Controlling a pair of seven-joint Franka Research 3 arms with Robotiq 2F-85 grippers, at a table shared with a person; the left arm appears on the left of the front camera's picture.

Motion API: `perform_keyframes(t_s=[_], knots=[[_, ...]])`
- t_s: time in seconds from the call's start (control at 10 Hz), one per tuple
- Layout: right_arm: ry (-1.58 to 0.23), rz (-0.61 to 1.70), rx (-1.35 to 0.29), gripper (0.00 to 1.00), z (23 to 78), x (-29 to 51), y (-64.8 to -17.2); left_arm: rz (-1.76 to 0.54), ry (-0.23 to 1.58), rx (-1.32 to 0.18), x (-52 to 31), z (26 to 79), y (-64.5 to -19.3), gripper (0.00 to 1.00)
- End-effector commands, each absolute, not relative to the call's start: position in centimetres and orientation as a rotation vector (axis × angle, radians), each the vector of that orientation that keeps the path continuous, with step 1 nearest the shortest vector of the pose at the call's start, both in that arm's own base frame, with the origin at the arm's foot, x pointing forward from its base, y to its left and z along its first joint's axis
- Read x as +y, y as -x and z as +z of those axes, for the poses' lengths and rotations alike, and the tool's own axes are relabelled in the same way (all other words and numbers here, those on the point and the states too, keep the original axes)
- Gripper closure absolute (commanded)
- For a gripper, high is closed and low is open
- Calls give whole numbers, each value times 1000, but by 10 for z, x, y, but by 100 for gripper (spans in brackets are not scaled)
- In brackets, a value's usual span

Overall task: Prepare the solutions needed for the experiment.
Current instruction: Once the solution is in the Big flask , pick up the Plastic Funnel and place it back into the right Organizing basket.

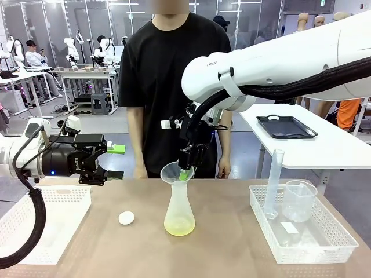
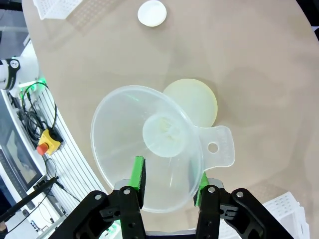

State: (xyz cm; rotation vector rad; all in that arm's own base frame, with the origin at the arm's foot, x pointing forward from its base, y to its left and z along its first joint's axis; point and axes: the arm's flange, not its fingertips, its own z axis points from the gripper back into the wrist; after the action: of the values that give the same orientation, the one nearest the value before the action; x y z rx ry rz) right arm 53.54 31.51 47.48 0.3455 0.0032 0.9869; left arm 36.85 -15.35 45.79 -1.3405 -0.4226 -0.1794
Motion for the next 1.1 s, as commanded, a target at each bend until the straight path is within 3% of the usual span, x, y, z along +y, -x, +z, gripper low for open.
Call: perform_keyframes(t_s=[0.0, 0.4, 0.8, 0.9, 1.0], knots=[[-362, 929, -13, 53, 472, 314, -534, -159, 1367, -419, -156, 458, -367, 0], [-359, 913, -20, 53, 471, 313, -537, -159, 1367, -419, -156, 458, -367, 0], [-373, 886, -35, 77, 471, 309, -544, -159, 1367, -419, -156, 458, -367, 0], [-377, 875, -34, 91, 471, 308, -545, -159, 1367, -419, -156, 458, -367, 0], [-375, 875, -27, 97, 470, 309, -546, -159, 1367, -419, -156, 458, -367, 0]])
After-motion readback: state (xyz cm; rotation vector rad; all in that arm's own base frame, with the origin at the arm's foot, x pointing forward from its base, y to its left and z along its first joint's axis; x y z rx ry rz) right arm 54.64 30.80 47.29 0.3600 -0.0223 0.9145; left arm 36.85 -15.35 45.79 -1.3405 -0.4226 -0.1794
